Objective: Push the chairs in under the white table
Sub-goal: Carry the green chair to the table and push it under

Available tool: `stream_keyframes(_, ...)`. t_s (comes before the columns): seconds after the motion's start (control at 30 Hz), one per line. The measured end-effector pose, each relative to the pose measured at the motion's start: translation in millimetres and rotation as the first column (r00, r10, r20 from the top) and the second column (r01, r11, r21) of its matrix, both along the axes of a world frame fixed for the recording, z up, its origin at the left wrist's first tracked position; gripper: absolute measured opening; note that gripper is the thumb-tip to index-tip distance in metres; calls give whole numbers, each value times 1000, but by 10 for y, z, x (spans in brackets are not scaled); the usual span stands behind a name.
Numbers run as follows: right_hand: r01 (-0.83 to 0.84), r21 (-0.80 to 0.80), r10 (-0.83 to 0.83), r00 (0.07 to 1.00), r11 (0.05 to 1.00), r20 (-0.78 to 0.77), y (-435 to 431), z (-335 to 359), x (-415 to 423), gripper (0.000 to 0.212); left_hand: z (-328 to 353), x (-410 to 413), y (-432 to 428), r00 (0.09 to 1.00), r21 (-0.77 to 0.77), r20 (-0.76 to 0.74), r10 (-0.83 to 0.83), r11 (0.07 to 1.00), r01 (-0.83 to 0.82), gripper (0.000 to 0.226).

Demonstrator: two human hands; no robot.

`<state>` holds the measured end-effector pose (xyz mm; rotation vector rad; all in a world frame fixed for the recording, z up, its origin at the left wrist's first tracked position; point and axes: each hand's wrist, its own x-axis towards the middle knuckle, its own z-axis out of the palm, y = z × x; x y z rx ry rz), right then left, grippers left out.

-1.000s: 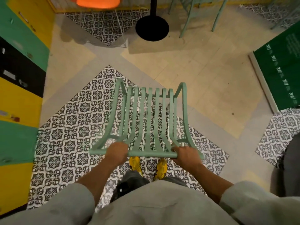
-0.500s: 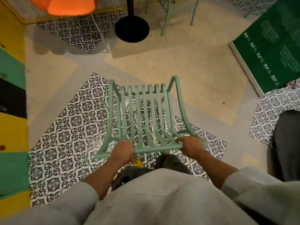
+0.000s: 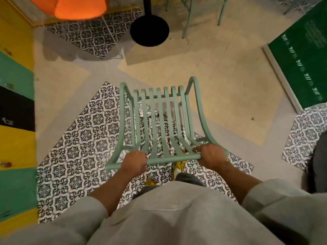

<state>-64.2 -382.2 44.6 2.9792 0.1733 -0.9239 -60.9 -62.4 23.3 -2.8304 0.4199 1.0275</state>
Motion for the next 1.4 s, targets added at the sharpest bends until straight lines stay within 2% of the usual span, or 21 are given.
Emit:
stream_keyframes(0.2, -71, 33, 70, 997, 997, 37, -254, 53, 612, 41, 63, 474, -269, 993, 16, 28, 116, 993, -117, 34)
stream_keyframes(0.37, -114, 84, 109, 992, 990, 62, -426, 76, 1045, 36, 107, 807, -424, 973, -32, 62, 222, 975, -221, 28)
stream_keyframes(0.67, -233, 93, 224, 970, 968, 96, -640, 48, 1753, 30, 86, 1450, -704, 967, -32, 128, 220, 975, -218, 36)
stream_keyframes(0.87, -283, 110, 275, 958, 953, 81, -628, 19, 2350, 34, 86, 2061, -783, 955, -63, 148, 257, 966, -250, 27)
stream_keyframes(1.13, -302, 81, 300, 953, 950, 40, -731, -17, 3236, 28, -12, 2927, -786, 976, -11, 165, 141, 990, -141, 31)
stream_keyframes(1.3, -278, 88, 274, 960, 956, 58, -802, -20, 3744, 30, -3, 3470, -845, 980, -75, 164, 112, 992, -100, 19)
stream_keyframes(1.33, -272, 85, 266, 961, 959, 73, -810, -27, 3832, 29, -2, 3573, -847, 981, -116, 179, 73, 992, -52, 14)
stream_keyframes(1.4, -271, 76, 265, 961, 960, 80, -834, -45, 4029, 28, -38, 3758, -840, 969, -148, 249, -6, 988, 45, 21)
